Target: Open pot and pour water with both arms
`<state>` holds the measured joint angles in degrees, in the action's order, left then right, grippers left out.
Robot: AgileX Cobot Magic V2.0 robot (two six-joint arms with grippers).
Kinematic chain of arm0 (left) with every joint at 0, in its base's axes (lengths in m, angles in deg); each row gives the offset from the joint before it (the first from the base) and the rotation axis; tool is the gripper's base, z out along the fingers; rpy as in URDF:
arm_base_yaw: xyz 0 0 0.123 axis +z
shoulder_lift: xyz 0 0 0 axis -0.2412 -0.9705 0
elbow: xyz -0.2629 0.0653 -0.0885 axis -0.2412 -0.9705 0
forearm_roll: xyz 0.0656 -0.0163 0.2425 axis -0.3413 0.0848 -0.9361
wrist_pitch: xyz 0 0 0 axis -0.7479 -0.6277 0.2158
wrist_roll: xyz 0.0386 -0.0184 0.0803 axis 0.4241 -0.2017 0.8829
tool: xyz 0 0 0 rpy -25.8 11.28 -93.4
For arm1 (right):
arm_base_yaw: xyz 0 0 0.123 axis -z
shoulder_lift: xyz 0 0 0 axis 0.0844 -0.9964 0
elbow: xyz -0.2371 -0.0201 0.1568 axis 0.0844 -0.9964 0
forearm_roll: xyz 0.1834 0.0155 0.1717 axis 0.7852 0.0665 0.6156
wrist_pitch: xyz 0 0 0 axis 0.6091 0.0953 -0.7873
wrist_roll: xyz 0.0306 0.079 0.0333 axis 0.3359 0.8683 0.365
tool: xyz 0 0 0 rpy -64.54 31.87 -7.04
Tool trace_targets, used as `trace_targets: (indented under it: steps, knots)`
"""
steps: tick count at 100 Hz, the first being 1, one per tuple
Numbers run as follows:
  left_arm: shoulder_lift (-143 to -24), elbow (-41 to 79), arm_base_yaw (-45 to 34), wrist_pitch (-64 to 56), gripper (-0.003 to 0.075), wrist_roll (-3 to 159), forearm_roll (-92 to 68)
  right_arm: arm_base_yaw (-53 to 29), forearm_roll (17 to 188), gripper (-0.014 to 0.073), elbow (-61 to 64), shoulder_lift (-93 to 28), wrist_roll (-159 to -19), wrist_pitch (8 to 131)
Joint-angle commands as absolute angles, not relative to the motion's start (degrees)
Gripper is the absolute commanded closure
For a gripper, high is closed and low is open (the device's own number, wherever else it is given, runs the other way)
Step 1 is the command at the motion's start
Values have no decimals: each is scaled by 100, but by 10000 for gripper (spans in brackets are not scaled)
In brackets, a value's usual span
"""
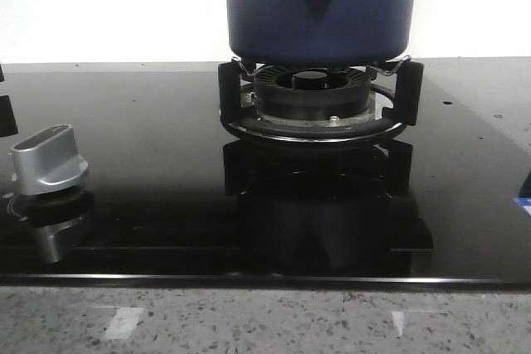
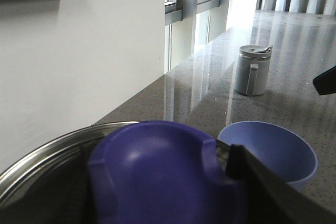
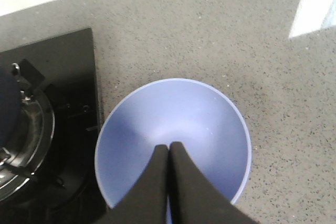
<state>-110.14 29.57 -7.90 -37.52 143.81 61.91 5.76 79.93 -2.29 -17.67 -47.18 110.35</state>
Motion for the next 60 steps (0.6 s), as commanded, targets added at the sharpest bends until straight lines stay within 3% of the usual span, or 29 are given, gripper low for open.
trace_targets:
  steps: [1,31,60]
  knots:
    - [-11132,3522,-944,-3946,469,14405,6938,512,7974,668,-101,-1643,-4793,10701]
    - [-12072,4481,-1137,-3956,469,14405,6938,433,8082,668,-101,-1360,-4825,10830]
    - [-12448,4602,-1307,-3768,469,14405,6938,433,8082,668,-101,-1349,-4860,10880]
